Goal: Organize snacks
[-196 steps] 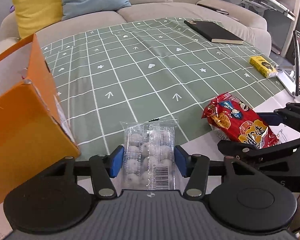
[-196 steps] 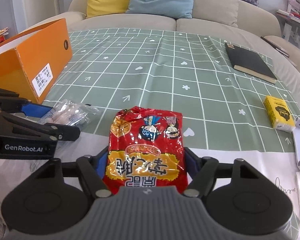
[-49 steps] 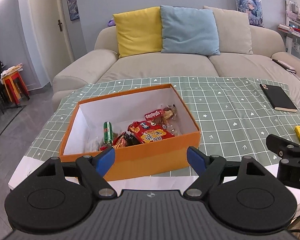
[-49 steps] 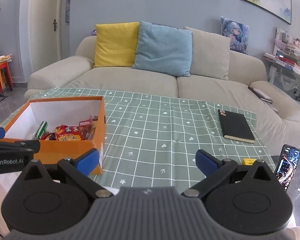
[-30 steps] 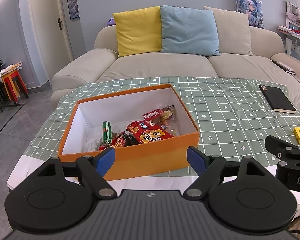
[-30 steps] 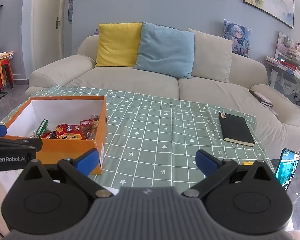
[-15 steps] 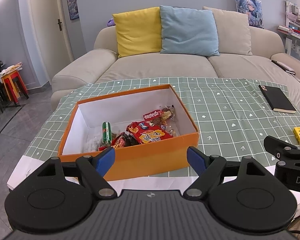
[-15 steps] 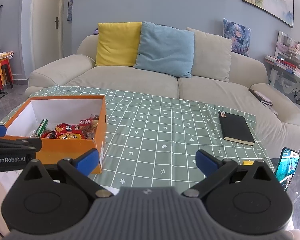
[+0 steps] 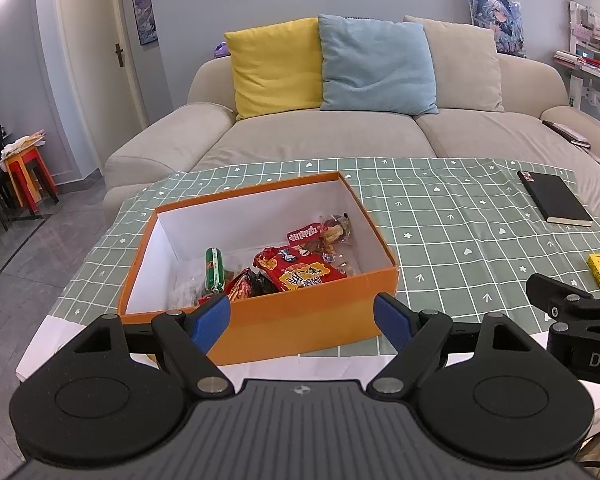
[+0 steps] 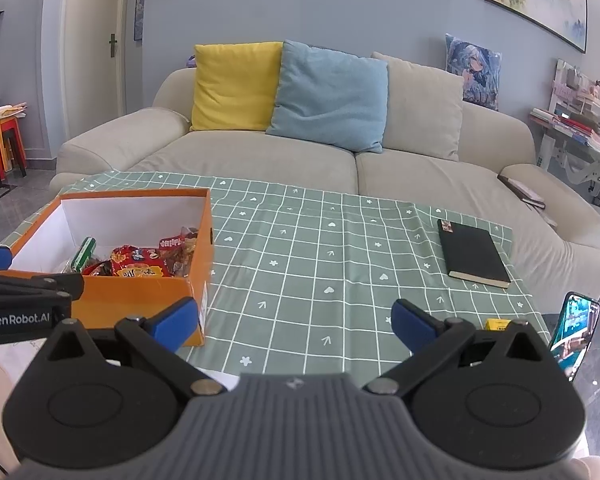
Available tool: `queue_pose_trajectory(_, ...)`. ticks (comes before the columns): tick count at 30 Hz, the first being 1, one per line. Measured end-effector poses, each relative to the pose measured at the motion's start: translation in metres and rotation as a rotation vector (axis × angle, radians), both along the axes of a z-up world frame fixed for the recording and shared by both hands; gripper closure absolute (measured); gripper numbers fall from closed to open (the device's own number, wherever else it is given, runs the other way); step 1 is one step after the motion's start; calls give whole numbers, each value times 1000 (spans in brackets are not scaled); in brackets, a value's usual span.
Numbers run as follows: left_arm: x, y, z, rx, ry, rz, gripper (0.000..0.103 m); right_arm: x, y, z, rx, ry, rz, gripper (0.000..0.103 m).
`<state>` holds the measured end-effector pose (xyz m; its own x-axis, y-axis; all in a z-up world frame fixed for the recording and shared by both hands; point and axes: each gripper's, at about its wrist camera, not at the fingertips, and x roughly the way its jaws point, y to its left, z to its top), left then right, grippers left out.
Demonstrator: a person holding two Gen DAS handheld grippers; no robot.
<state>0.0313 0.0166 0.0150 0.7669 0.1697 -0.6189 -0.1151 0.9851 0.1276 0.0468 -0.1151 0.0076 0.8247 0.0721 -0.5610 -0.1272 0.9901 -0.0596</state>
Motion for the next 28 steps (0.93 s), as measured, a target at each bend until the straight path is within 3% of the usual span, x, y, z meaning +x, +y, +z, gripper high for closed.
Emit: queue_pose_trajectory(28, -2, -4, 0, 8, -12, -3, 8, 1, 0, -3, 3, 11, -4, 4)
